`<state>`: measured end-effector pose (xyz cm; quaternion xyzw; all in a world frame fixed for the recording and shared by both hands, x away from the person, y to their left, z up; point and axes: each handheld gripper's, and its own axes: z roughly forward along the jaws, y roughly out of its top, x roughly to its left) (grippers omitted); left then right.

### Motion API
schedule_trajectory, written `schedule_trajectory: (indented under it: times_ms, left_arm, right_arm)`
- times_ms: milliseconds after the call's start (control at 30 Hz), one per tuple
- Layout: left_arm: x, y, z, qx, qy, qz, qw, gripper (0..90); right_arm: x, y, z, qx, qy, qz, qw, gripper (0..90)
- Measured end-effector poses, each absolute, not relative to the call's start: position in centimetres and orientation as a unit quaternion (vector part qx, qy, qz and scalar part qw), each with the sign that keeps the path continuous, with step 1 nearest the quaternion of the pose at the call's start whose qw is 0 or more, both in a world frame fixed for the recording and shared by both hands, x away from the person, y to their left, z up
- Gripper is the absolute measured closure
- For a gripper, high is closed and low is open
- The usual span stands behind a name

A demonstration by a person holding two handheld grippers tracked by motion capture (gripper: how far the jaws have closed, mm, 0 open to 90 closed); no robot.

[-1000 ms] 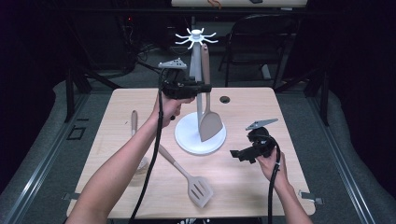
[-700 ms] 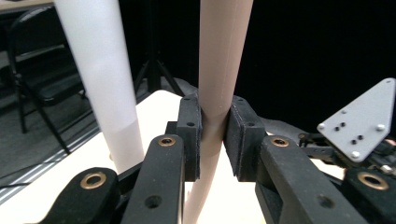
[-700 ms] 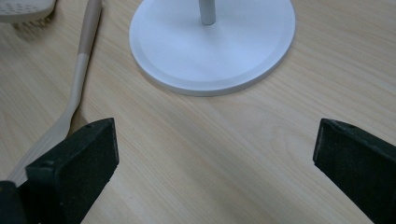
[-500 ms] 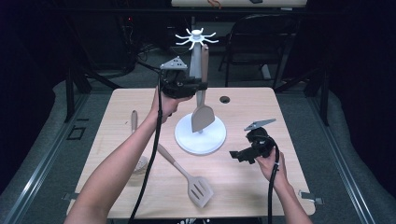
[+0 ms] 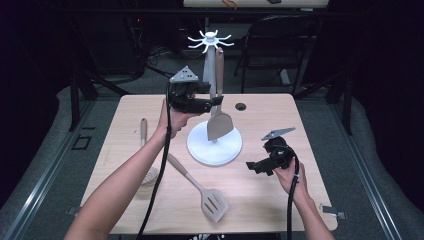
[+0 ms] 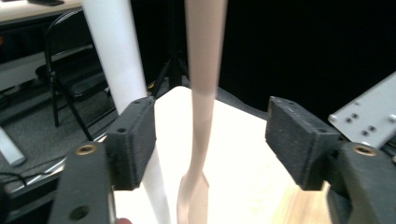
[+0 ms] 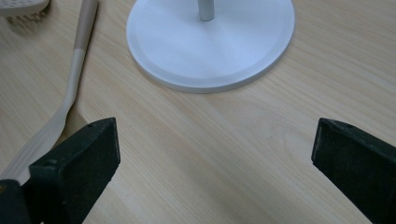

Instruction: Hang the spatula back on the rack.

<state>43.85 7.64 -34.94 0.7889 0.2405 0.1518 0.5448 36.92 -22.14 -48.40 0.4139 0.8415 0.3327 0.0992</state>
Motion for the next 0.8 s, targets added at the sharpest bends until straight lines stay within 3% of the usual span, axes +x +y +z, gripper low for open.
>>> schedule_trajectory:
  times_ms: [100,267,533,800]
  left_arm:
    - [43.4,8.0,-34.6,0.794,0.234,0.153,0.540,23.1]
    - [43.2,9.0,-33.7,0.799,0.240,0.153,0.530,15.5]
    - [43.5,11.1,-32.0,0.789,0.254,0.151,0.539,11.8]
    - [43.2,12.2,-30.0,0.778,0.255,0.164,0.550,14.4]
  right_arm:
    - [37.0,-22.1,-48.5,0.416,0.841,0.332,0.100,0.7]
    - [37.1,-22.2,-48.6,0.417,0.842,0.328,0.100,0.7]
    - [37.3,-22.2,-48.9,0.421,0.843,0.322,0.094,1.2]
    - [37.3,-22.1,-49.1,0.417,0.848,0.314,0.092,1.7]
